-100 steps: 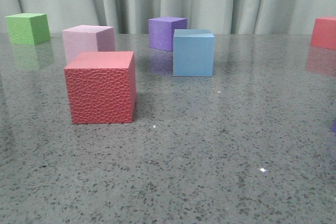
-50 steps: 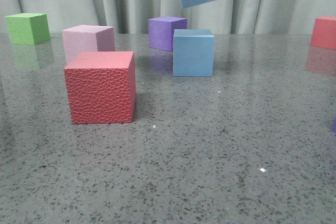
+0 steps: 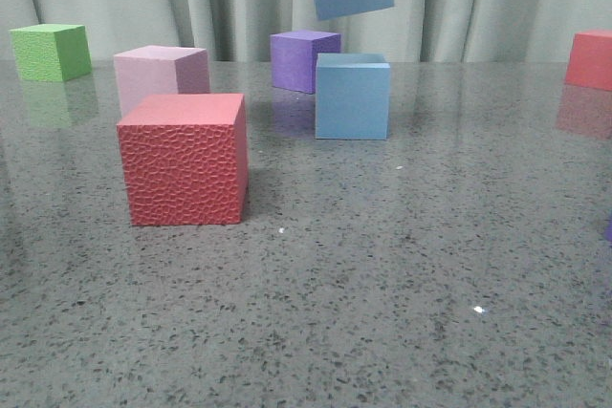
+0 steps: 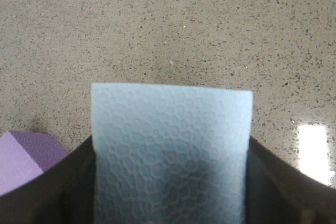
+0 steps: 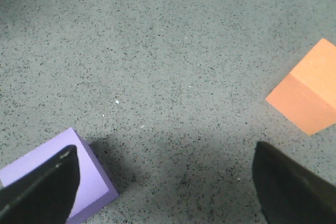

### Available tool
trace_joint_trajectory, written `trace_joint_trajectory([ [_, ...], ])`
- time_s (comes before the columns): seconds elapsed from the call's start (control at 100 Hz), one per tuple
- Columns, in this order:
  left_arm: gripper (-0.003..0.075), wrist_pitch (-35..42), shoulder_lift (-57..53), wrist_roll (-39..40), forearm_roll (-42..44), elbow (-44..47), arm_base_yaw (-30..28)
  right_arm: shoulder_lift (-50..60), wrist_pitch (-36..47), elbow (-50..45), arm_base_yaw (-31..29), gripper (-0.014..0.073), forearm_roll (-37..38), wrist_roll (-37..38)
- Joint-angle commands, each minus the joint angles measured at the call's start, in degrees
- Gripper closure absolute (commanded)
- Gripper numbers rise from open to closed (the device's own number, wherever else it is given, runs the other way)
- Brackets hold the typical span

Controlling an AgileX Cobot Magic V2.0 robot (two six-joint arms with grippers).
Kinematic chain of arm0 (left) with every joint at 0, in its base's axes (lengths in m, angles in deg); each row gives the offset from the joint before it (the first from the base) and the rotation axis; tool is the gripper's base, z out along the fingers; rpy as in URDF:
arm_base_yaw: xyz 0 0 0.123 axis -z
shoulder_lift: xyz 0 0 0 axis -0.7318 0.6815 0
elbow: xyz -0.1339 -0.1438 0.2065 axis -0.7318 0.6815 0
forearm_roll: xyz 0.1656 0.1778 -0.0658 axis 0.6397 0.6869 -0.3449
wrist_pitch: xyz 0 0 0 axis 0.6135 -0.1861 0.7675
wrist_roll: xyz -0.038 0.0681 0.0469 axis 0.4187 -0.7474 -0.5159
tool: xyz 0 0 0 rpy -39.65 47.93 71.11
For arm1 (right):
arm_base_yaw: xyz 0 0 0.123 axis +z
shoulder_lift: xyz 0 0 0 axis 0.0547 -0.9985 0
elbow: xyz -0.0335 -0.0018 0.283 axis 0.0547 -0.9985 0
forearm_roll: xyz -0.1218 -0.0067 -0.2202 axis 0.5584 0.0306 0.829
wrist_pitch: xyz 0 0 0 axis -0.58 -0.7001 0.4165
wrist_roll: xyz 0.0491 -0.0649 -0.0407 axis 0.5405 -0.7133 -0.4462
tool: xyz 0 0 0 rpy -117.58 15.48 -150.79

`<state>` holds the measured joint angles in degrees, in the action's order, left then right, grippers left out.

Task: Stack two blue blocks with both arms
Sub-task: 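Position the held blue cube above the placed blue cube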

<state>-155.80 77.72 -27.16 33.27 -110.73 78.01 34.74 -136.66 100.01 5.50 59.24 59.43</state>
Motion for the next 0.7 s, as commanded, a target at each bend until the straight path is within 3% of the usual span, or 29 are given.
trace_joint_trajectory([
  [0.0,0.0509,2.6,-3.0,-0.2,-1.8,-1.8,0.4,0.3,3.1,1.5,-0.4,-0.0061,1.5,-0.4],
  [0.69,0.0509,0.9,-0.4,-1.1,-2.4,-1.7,0.4,0.3,3.2,1.5,-0.4,-0.0061,1.5,-0.4],
])
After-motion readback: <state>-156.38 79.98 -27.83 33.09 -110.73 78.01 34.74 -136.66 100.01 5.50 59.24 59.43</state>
